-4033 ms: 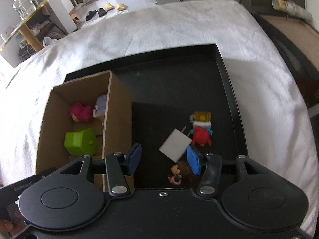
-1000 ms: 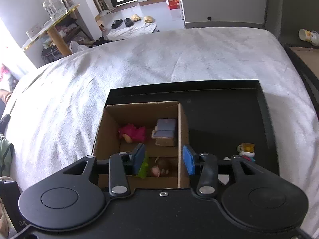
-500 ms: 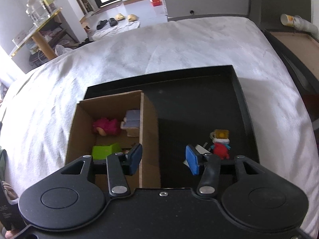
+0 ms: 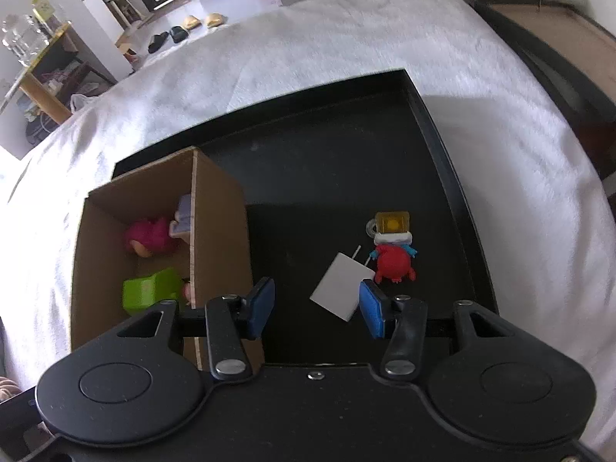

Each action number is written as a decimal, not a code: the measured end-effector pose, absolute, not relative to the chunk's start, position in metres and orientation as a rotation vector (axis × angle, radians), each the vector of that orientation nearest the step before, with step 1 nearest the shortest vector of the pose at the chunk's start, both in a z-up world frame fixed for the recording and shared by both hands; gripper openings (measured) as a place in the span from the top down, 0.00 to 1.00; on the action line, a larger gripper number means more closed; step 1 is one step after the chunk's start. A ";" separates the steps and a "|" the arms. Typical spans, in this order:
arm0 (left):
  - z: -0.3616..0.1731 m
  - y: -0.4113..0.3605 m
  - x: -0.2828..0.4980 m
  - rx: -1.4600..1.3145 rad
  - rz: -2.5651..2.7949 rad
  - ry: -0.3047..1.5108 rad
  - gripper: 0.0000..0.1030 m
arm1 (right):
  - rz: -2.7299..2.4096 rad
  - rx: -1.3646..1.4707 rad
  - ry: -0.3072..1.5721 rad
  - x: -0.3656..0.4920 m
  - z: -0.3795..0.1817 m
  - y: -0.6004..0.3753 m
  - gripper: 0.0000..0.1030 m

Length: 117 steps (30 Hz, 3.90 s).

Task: Organize rigid objects
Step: 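Move the right gripper back to the white plug charger, then grasp the white plug charger with the right gripper and lift, then carry the charger into the box and open the right gripper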

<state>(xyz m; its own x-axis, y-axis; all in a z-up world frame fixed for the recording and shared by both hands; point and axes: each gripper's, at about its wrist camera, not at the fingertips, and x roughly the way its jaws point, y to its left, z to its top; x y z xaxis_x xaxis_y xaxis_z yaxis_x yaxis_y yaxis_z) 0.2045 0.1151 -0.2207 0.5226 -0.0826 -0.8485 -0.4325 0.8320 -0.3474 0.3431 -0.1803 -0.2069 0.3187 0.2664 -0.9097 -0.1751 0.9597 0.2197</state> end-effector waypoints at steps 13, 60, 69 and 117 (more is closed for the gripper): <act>-0.223 0.117 0.205 -0.577 0.218 1.012 0.77 | 0.207 0.094 1.261 0.363 -0.248 -0.171 0.52; -0.225 0.115 0.205 -0.568 0.214 1.014 0.77 | 0.114 -0.048 1.393 0.374 -0.276 -0.159 0.44; -0.225 0.115 0.205 -0.569 0.214 1.014 0.77 | 0.107 -0.046 1.425 0.377 -0.276 -0.179 0.63; -0.218 0.118 0.200 -0.595 0.202 0.983 0.79 | 0.482 -0.117 1.187 0.339 -0.158 -0.079 0.65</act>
